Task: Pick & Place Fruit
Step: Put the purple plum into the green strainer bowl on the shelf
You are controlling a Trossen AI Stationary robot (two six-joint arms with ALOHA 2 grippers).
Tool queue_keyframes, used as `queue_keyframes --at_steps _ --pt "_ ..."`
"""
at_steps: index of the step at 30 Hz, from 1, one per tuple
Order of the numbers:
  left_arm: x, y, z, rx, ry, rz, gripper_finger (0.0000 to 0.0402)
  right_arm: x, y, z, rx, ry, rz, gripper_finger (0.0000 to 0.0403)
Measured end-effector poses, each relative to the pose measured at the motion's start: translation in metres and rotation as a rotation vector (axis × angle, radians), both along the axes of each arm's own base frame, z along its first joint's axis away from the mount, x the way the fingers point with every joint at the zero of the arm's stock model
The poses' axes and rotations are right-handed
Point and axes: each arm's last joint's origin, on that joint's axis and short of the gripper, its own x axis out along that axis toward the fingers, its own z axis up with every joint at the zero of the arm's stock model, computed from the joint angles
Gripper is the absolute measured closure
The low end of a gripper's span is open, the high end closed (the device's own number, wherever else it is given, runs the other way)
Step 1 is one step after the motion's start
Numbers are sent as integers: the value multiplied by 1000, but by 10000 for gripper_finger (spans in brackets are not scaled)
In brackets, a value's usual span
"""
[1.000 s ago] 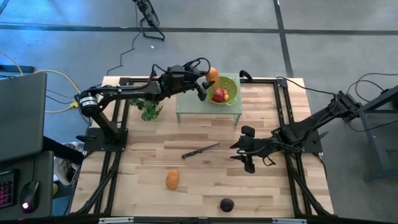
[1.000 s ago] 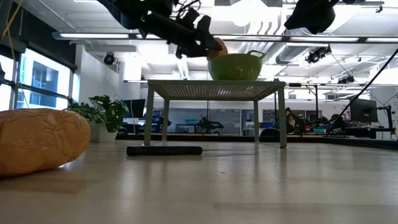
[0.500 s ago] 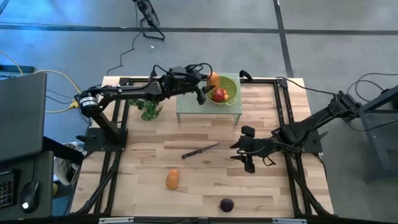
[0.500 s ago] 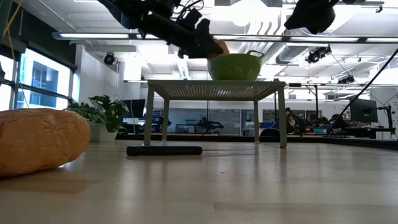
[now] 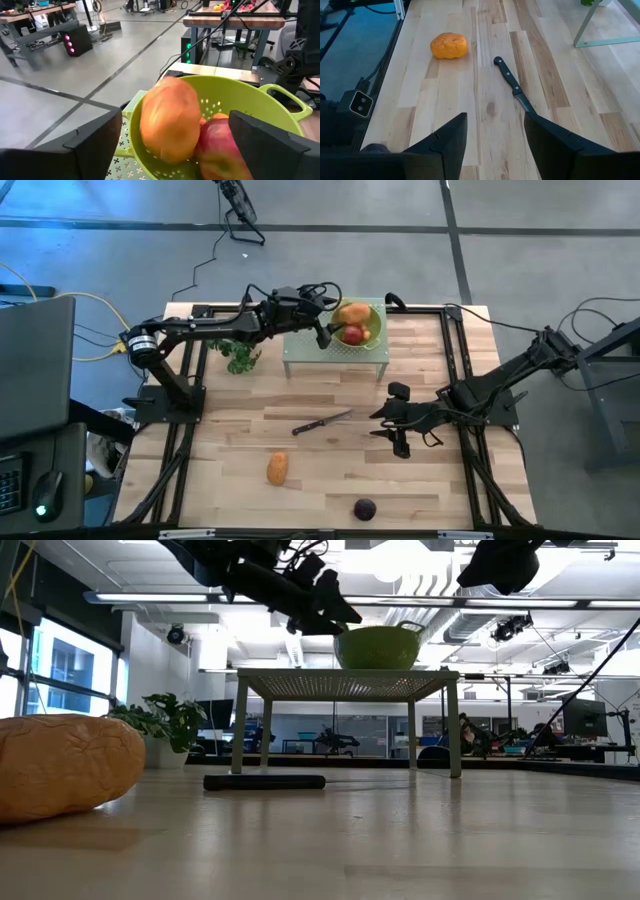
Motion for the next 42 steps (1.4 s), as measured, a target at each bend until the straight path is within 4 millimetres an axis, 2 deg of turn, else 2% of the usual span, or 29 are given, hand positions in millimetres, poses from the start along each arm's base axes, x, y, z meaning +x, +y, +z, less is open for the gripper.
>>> queue_keyframes --at_steps 9,15,19,26,34,42 --pt "-5 -2 8 3 -14 0 30 0 0 0 10 1 -2 213" --pt "-19 -11 19 12 44 -14 30 -1 3 0 49 23 72 213" --pt "-28 -27 29 18 90 -52 30 1 6 2 116 13 150 213" --pt "-39 -69 39 2 154 -162 30 3 12 9 257 -15 269 213" --pt "-43 -117 33 -104 262 -284 30 5 13 14 259 -78 259 213" --pt "-46 -162 27 -172 321 -305 30 6 14 17 281 -106 286 213"
